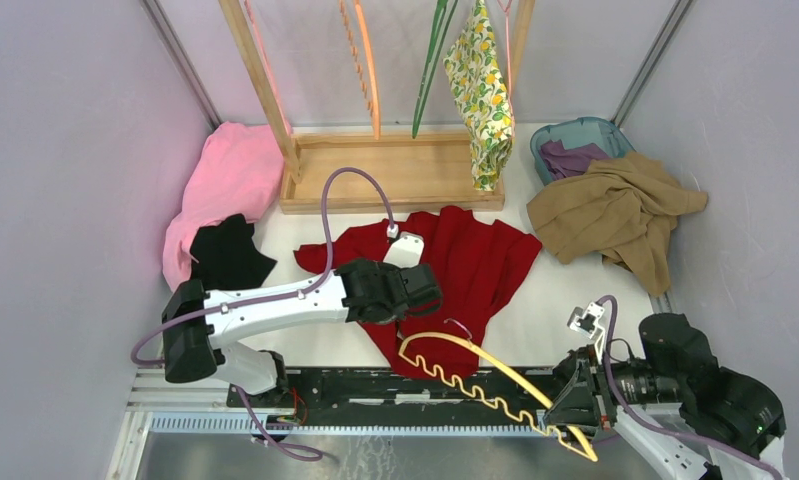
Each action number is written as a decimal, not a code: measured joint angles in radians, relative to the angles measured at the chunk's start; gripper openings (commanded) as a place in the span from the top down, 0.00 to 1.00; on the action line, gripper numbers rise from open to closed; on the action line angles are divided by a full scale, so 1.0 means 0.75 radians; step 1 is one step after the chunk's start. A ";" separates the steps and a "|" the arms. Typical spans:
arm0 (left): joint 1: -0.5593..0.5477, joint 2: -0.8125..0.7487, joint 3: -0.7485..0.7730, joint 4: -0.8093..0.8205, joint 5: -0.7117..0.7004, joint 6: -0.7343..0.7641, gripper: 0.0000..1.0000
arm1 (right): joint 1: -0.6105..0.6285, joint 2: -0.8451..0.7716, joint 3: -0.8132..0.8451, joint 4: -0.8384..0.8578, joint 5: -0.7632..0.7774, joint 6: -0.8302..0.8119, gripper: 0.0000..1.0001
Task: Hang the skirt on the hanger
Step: Hang the skirt on the hanger.
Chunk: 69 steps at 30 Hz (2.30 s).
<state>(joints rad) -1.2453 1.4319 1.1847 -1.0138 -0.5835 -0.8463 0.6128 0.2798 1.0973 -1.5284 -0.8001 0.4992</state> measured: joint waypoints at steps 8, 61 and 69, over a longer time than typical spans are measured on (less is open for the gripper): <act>0.001 -0.050 0.000 0.045 0.089 0.035 0.97 | 0.000 0.014 -0.073 0.048 0.093 -0.041 0.99; -0.048 -0.033 0.287 0.198 0.263 0.188 0.72 | -0.001 -0.354 -1.033 1.274 0.225 0.152 0.99; -0.068 -0.106 0.278 0.198 0.255 0.187 0.56 | -0.002 -0.352 -1.134 1.341 0.302 0.170 0.99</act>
<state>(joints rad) -1.2964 1.3521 1.3930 -0.8654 -0.3923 -0.7059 0.6113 0.0154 0.2470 -0.5228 -0.5739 0.6270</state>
